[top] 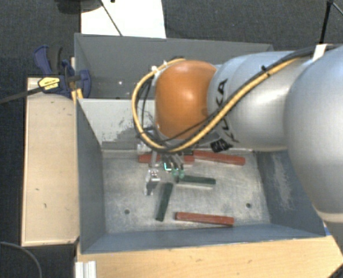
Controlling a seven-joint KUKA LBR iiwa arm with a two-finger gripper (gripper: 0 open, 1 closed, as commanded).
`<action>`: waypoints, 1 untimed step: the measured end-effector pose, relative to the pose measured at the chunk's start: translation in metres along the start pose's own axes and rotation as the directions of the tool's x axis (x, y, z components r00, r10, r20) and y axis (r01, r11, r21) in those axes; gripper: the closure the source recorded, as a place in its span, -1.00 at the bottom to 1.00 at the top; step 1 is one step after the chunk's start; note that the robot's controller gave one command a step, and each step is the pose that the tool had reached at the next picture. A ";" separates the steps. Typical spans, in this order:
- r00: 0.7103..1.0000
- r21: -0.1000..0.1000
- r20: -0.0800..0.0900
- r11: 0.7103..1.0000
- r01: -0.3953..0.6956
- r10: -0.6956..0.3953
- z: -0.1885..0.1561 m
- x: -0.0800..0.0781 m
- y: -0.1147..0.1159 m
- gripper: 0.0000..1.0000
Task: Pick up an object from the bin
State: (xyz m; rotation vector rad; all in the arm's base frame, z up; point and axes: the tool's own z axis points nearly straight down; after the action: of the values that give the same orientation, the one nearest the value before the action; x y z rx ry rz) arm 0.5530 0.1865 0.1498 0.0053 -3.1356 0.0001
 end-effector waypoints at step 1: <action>1.000 -0.002 0.008 1.000 -0.005 0.005 -0.004 -0.002 -0.001 -1.00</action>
Offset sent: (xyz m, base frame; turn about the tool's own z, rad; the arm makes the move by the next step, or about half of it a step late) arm -0.0316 -0.0556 -0.0798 -0.2407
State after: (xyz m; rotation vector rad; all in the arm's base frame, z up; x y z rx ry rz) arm 0.5552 0.1858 0.1541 -0.0023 -3.1433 -0.0027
